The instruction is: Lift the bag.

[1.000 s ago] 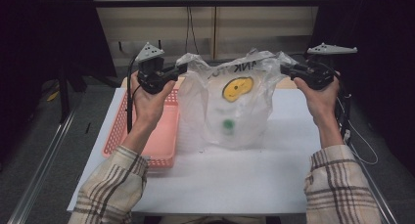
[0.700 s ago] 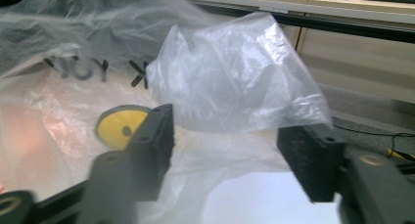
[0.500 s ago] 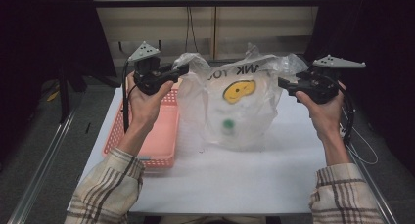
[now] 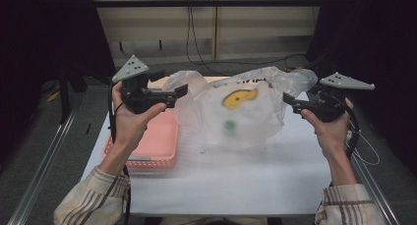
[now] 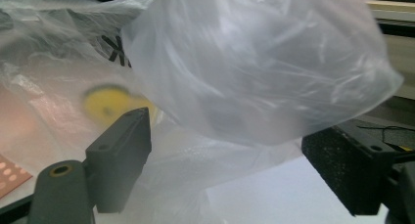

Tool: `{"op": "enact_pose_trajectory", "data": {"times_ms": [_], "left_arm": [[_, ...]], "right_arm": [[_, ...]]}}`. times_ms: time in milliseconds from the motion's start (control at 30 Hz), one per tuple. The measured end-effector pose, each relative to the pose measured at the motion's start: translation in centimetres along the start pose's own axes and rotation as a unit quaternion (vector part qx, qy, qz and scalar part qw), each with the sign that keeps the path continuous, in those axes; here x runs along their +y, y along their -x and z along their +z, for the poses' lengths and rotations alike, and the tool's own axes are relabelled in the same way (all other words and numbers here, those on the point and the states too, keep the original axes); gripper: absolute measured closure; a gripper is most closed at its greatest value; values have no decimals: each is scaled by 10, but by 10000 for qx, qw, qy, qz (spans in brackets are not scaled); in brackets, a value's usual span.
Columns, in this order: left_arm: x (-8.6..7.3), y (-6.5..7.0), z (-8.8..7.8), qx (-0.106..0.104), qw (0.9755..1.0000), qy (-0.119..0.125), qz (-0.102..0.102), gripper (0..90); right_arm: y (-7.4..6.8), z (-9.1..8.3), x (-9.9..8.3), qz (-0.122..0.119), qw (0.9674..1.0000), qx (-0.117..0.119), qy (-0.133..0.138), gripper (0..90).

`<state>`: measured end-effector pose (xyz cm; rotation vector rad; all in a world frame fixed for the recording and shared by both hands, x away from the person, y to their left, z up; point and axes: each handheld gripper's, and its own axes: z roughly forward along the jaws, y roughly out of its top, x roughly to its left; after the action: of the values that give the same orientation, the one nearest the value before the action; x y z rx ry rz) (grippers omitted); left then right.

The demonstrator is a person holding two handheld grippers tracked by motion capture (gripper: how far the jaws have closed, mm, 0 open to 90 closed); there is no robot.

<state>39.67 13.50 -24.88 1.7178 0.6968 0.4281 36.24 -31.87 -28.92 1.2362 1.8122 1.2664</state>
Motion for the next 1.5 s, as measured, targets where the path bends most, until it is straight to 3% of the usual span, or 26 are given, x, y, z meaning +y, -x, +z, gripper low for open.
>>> {"op": "enact_pose_trajectory", "data": {"times_ms": [367, 500, 733, 1067, 1267, 1367, 1500], "left_arm": [[-16, 21, -47, -122, 9993, 55, 343, 69], [-32, 25, -57, 42, 9990, -62, 437, 63], [-75, 21, -55, 231, 9983, -506, 188, 63], [-106, 11, -63, 524, 9965, -644, 83, 44], [-132, 5, -70, 610, 9954, -743, -54, 41], [-143, 3, -75, 722, 9946, -711, -216, 42], [-161, 3, -81, 728, 9940, -774, -258, 44]], "right_arm": [[-12, -24, -21, -20, 10000, 33, 33, 151], [-17, -29, -31, -41, 10000, 8, 20, 142], [-21, -35, -58, 70, 9999, -3, -146, 135], [-17, -48, -93, 310, 9991, -59, -268, 125], [-16, -53, -119, 439, 9981, -127, -423, 125], [-14, -54, -130, 522, 9974, -195, -456, 128], [-19, -56, -143, 533, 9973, -180, -472, 148]]}}
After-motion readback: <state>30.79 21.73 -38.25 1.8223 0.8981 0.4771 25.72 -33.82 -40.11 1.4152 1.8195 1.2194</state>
